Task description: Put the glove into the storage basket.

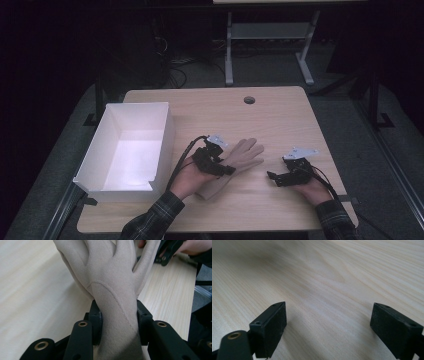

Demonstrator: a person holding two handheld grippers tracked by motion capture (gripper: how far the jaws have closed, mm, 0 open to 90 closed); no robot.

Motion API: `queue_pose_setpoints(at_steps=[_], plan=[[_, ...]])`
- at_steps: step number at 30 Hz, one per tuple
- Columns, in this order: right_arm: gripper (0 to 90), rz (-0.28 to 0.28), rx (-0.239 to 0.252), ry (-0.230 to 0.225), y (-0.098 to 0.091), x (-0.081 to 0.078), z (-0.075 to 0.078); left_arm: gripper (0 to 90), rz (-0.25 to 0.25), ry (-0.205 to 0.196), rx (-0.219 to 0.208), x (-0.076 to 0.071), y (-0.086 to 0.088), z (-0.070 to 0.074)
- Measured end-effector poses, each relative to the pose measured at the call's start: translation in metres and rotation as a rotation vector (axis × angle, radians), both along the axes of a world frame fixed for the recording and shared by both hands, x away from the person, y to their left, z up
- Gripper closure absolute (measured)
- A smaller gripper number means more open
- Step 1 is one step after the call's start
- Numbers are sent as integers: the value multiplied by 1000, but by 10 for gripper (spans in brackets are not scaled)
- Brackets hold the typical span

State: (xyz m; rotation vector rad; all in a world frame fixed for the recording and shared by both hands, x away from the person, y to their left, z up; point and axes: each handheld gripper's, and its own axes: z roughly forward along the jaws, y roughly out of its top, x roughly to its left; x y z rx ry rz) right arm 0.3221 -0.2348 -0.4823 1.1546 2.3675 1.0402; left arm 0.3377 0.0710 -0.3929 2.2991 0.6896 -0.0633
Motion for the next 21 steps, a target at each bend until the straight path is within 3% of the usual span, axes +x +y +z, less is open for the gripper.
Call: queue_pose_setpoints(at_steps=[14, 21], plan=[[131, -1, 1, 1, 0, 0, 0, 658, 17, -14, -22, 10, 10, 47], [131, -1, 2, 2, 0, 0, 0, 658, 23, -40, -23, 17, 21, 69]])
